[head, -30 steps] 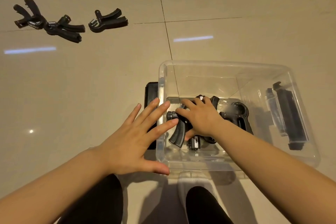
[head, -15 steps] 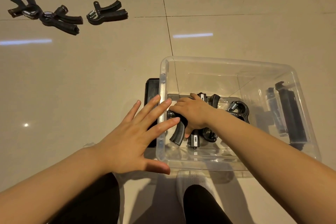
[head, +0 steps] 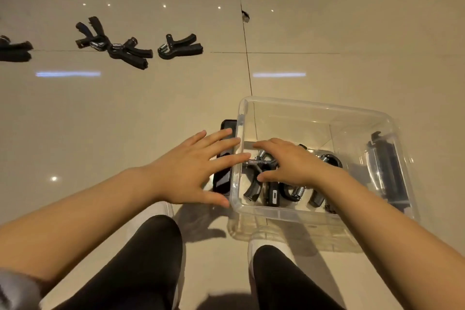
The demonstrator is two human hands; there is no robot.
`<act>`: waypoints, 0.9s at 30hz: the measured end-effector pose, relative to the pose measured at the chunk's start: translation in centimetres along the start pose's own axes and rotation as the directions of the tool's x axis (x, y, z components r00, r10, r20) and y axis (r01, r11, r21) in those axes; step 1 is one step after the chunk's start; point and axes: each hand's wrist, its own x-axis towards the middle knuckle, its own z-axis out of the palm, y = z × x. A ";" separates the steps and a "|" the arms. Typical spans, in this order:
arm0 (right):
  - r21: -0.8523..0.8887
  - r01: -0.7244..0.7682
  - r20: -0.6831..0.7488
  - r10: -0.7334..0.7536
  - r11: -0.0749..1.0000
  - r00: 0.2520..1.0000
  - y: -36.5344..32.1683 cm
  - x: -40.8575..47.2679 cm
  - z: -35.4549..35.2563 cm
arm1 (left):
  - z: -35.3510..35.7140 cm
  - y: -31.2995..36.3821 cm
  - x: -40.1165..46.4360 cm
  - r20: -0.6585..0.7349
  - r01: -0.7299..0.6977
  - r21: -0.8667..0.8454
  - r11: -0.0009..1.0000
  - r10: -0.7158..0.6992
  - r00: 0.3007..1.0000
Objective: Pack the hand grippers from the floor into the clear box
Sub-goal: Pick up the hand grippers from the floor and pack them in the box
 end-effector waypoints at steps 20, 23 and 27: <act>0.015 0.130 -0.197 -0.124 0.991 0.973 -28.3 1.0 -12.2 | -15.5 -8.1 -26.4 -0.226 0.690 -0.081 0.719 -0.688 0.690; 0.064 0.094 -0.230 -0.077 0.994 0.970 -29.5 2.0 -12.4 | -15.2 -9.9 -26.8 -0.236 0.693 -0.134 0.708 -0.702 0.672; 0.136 0.042 -0.251 -0.007 0.990 0.968 -28.3 3.2 -13.3 | -16.4 -12.9 -24.4 -0.251 0.649 -0.118 0.751 -0.655 0.713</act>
